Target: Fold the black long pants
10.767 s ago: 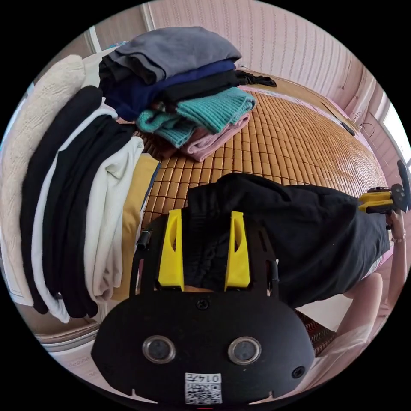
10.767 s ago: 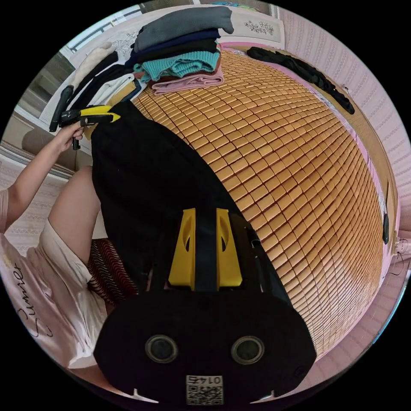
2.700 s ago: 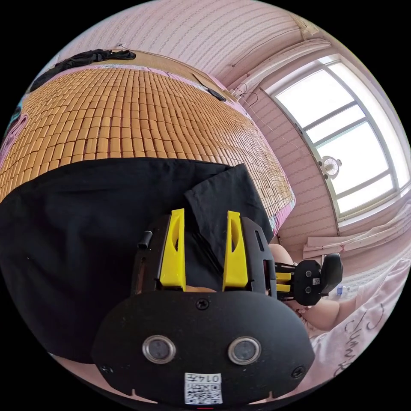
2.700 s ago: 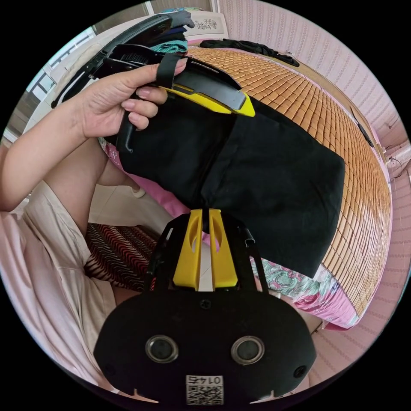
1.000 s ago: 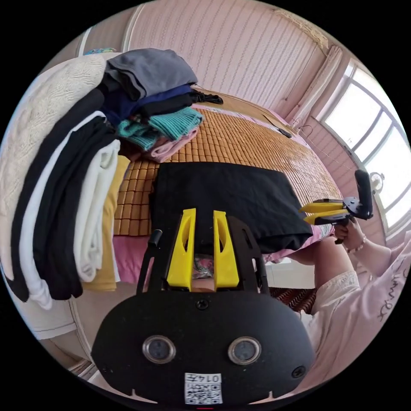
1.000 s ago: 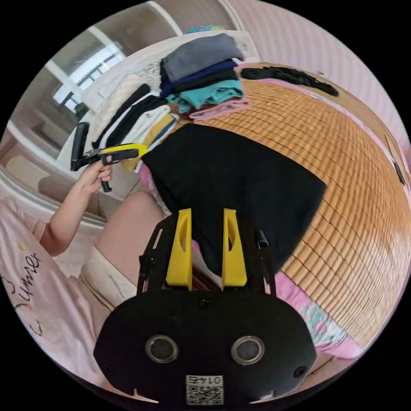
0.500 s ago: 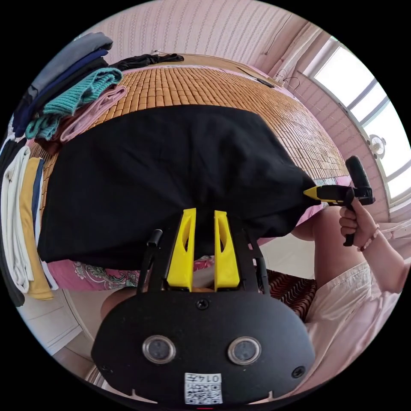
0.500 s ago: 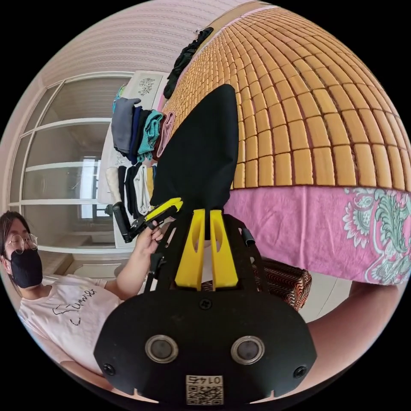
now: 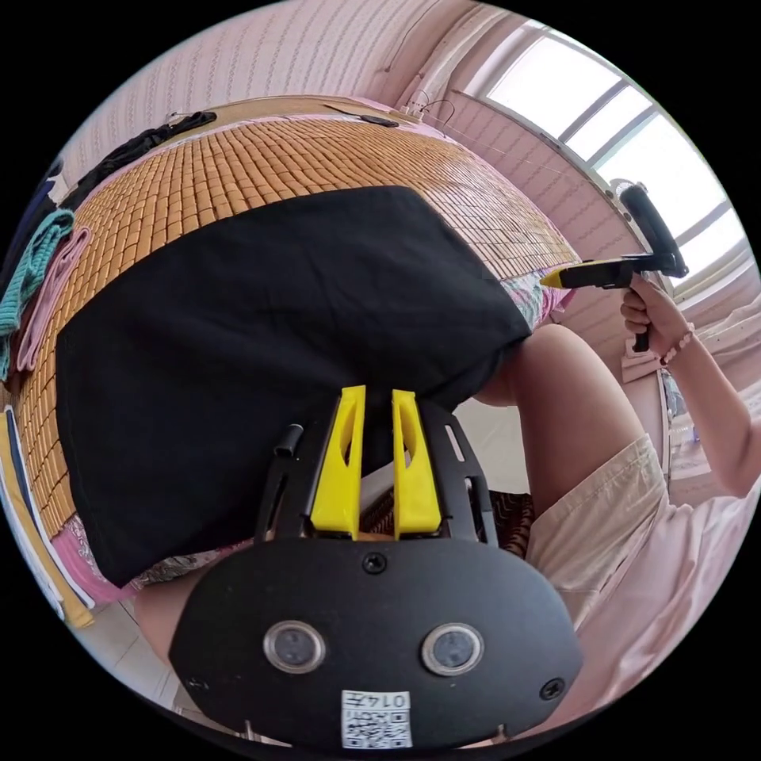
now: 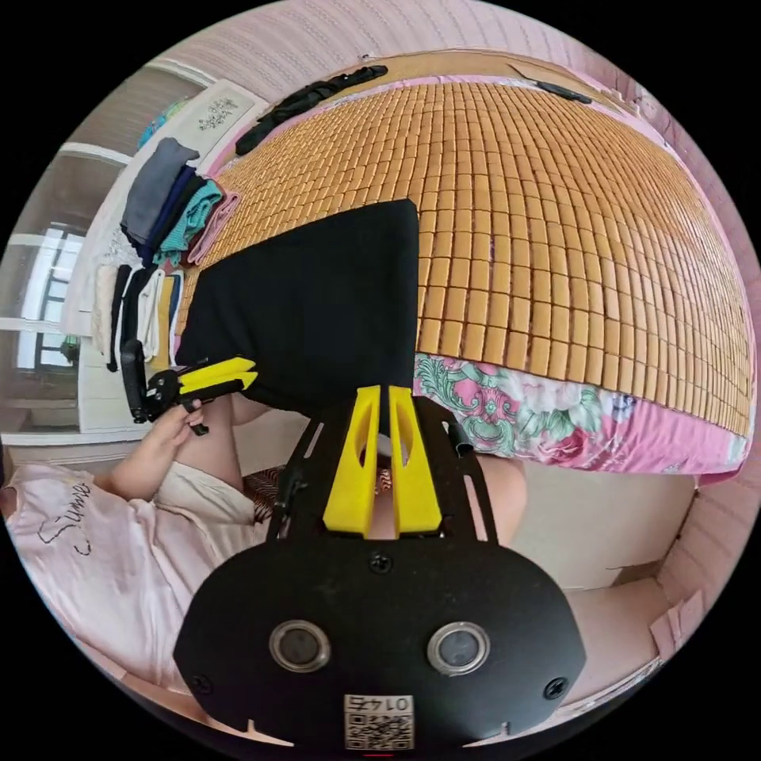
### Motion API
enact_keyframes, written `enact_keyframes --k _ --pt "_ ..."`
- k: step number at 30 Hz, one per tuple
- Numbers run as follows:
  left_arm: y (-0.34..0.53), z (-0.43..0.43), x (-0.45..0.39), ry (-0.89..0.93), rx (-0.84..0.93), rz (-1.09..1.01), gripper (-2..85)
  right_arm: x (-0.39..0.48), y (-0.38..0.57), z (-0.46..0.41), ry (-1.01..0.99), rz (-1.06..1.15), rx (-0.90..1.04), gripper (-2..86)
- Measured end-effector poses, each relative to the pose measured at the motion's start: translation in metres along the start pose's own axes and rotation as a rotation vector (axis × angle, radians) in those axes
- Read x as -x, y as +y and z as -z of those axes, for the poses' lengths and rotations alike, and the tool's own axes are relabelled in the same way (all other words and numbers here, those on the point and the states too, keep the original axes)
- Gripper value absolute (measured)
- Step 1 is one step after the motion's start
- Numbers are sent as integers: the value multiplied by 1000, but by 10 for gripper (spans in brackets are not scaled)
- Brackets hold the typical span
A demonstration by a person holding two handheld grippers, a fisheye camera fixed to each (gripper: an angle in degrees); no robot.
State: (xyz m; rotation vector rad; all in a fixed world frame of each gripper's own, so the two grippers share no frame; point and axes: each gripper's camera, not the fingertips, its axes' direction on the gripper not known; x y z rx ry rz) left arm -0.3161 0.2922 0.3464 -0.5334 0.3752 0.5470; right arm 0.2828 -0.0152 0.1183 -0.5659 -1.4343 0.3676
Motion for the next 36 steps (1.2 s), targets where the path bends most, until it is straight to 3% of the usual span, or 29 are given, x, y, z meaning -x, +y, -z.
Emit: enact_keyframes --k 5,8,10,12,13,15,17,23,27,31,33,36 --pt "3 16 -6 -16 -89 -19 46 90 -69 -28 -61 284 -35 -1" --pt "6 -8 -7 -38 -26 -34 28 152 -120 -65 34 439 16 -2" --pt "19 -34 -6 -87 30 -88 4 178 -144 -87 128 473 35 -3" --pt "29 -37 -6 -71 -4 -121 -5 192 -168 -135 260 499 210 -3" --pt "33 -40 -6 -74 -18 -135 -7 195 -171 -130 256 507 155 -3" --pt "36 -44 -8 -76 -13 -154 -9 203 -189 -129 256 525 312 -4" --pt "37 -45 -11 -87 -2 -157 -9 212 -198 -117 288 551 287 -5" --pt "59 -63 -26 -196 -63 -239 -9 196 -221 -113 224 470 296 -4" --pt "69 -58 -35 -200 -56 -310 -7 154 -190 -44 72 376 60 0" --pt "85 -42 -55 -137 -273 -395 34 88 -121 14 7 225 -67 16" --pt "89 -43 -65 -85 -363 -434 82 39 -73 32 -35 72 -44 69" --pt "81 -59 -82 -14 -343 -480 122 -10 -25 36 -137 -112 37 150"
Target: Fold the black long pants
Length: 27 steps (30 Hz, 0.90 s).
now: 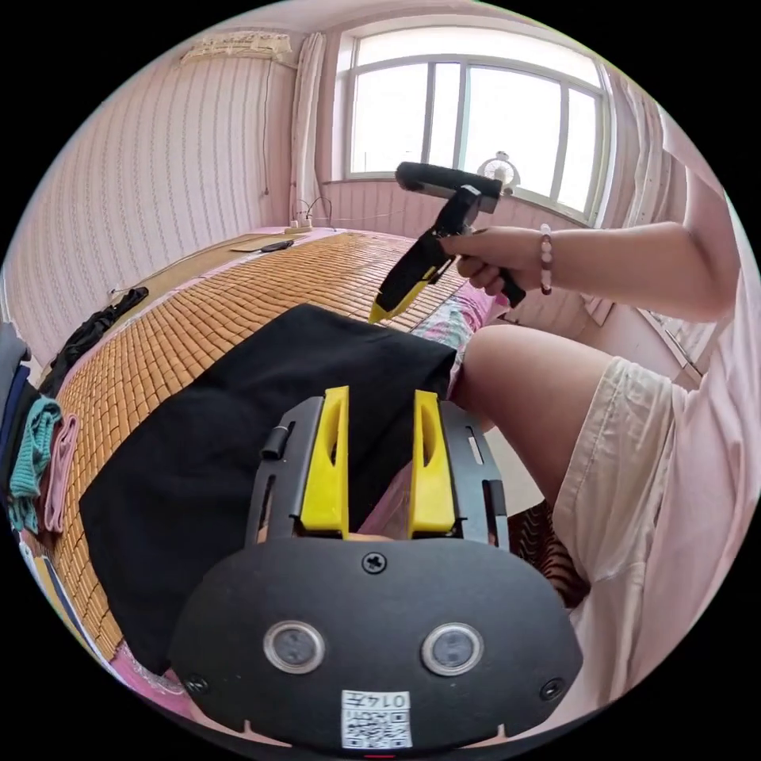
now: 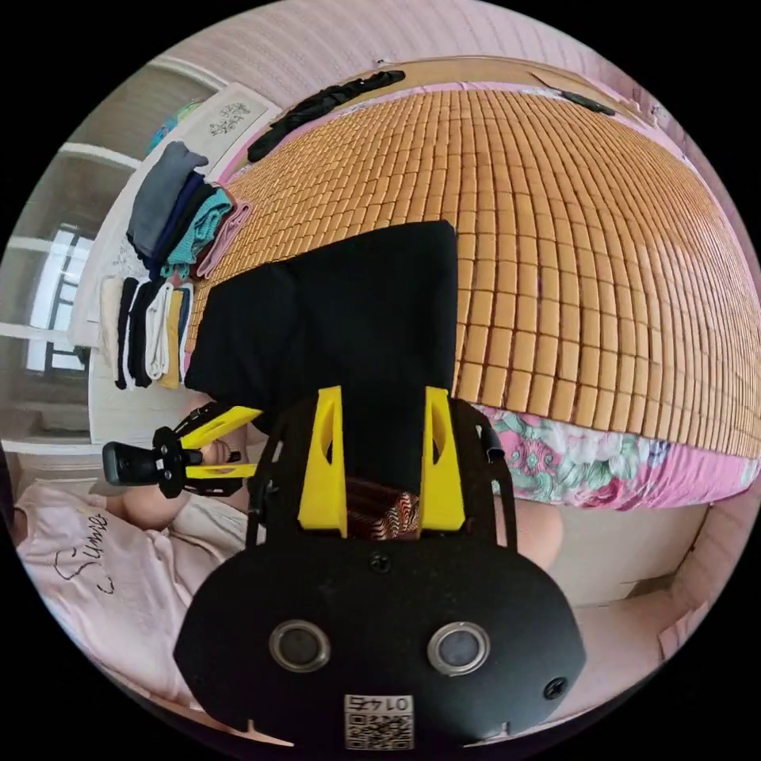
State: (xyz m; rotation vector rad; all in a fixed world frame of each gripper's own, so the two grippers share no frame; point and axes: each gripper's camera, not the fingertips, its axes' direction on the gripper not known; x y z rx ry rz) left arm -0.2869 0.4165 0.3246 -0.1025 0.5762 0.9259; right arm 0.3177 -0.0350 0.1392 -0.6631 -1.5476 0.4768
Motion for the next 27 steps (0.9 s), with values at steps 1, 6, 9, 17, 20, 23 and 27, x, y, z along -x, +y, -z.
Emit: enact_keyframes --k 1,6,9,17,20,23,27 --pt "-4 -9 -5 20 8 -10 129 -7 6 0 -13 -19 12 153" --pt "-25 -37 -24 40 28 -27 154 -30 29 11 -199 -28 29 31" --pt "-35 -49 -31 18 26 -11 165 -6 30 40 -346 91 -19 31" --pt "-34 -46 -3 -18 56 137 4 -43 29 107 -287 71 -231 122" --pt "-36 -40 -8 -23 54 89 -1 -91 13 97 -375 -97 -302 165" --pt "-39 -32 -14 5 55 67 -3 -135 0 76 -682 -257 -382 171" --pt "-44 -23 -19 25 57 36 -4 -144 -7 82 -644 -272 -346 42"
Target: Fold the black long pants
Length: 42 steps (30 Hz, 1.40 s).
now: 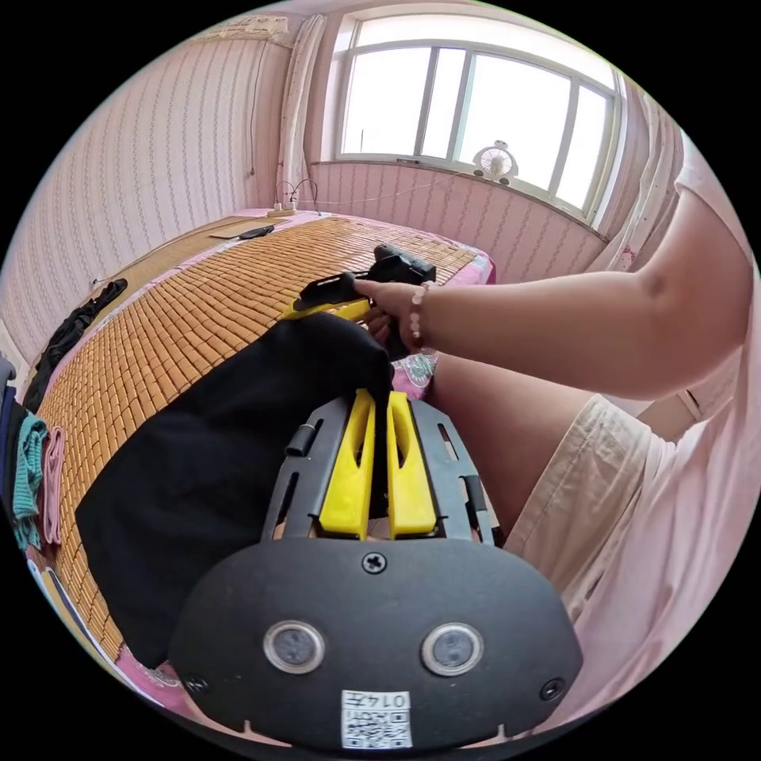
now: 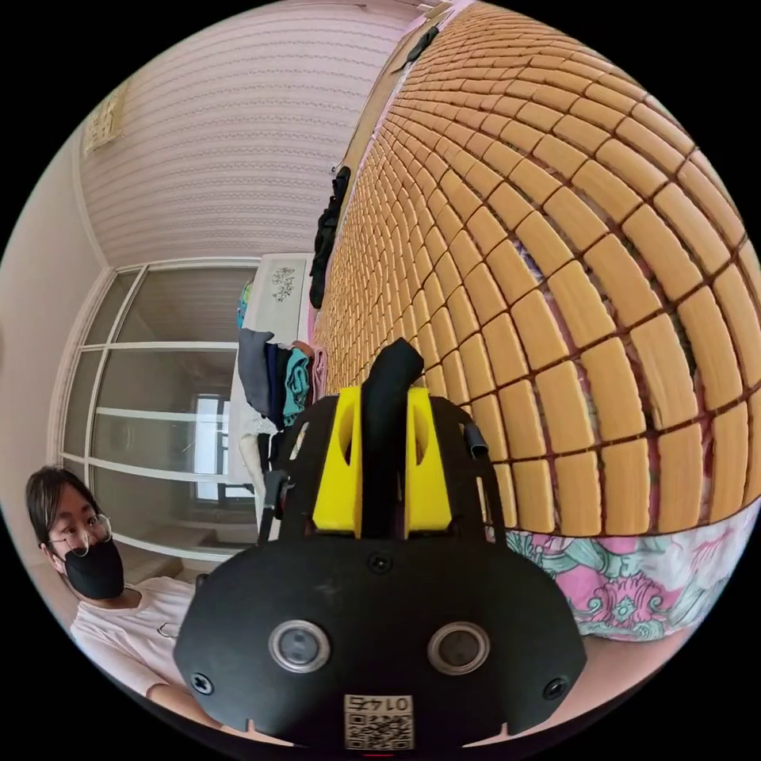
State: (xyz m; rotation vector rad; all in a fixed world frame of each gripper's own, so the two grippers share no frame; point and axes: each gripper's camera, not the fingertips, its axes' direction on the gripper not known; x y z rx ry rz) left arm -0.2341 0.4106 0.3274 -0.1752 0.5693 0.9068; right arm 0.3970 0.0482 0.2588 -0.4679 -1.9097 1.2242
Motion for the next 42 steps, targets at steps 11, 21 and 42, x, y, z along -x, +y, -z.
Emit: enact_keyframes --k 11,21,42 --pt "-73 0 5 265 -260 38 -6 98 20 172 141 242 -122 18" --pt "-10 54 103 -98 -196 437 45 204 24 -5 19 492 273 107" --pt "-64 4 185 -270 153 590 85 143 186 28 477 554 522 85"
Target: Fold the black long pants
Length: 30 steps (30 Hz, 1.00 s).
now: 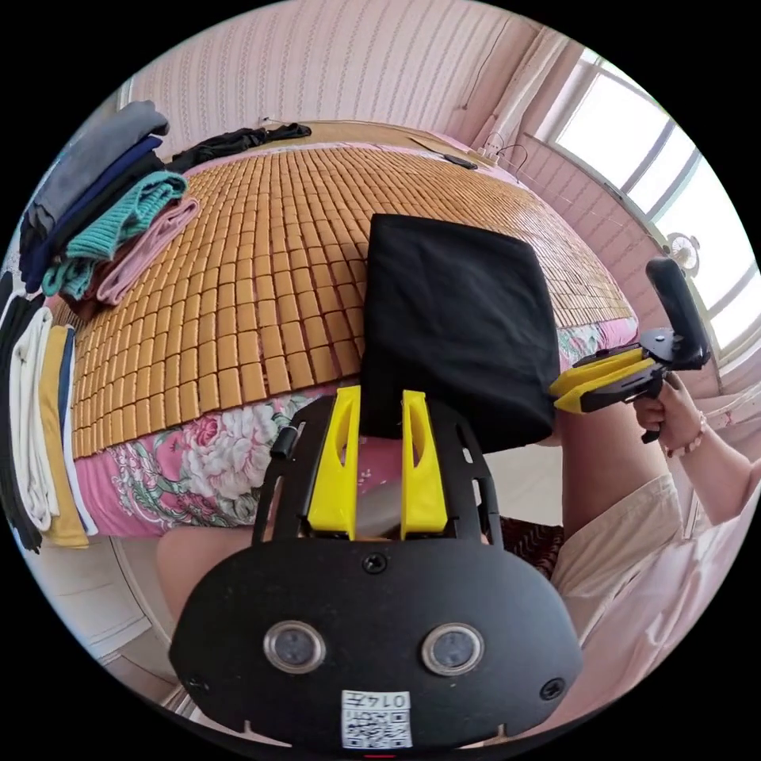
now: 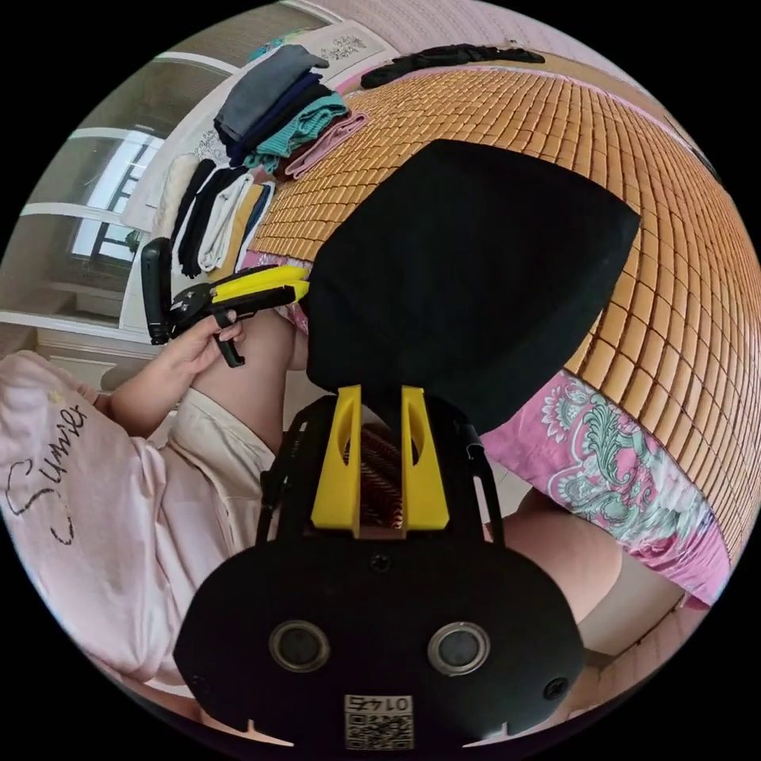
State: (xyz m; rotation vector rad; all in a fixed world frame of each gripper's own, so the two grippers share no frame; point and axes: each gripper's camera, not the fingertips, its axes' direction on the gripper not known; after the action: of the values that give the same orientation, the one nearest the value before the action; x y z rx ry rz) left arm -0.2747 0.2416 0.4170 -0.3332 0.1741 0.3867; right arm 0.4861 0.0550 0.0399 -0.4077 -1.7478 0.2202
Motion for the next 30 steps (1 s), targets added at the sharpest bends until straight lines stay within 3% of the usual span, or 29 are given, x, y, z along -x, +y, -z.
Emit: enact_keyframes --k 4,8,11,14,20,26,30 --pt "-29 17 23 95 -175 8 105 -54 16 43 -19 -188 -233 125" --pt "-71 -21 43 288 -81 52 157 -115 27 44 -211 -386 -398 159" --pt "-91 -58 47 398 55 54 150 -132 27 29 -286 -407 -390 125" --pt "-97 -67 47 569 52 51 81 -139 30 31 -299 -416 -388 84" --pt "-126 -71 29 494 91 -17 46 -162 32 57 -336 -336 -376 32" --pt "-221 -117 -81 457 169 -252 40 -247 78 132 -295 -407 -526 23" --pt "-307 -175 -236 497 214 -511 42 -340 163 206 -219 -564 -710 22"
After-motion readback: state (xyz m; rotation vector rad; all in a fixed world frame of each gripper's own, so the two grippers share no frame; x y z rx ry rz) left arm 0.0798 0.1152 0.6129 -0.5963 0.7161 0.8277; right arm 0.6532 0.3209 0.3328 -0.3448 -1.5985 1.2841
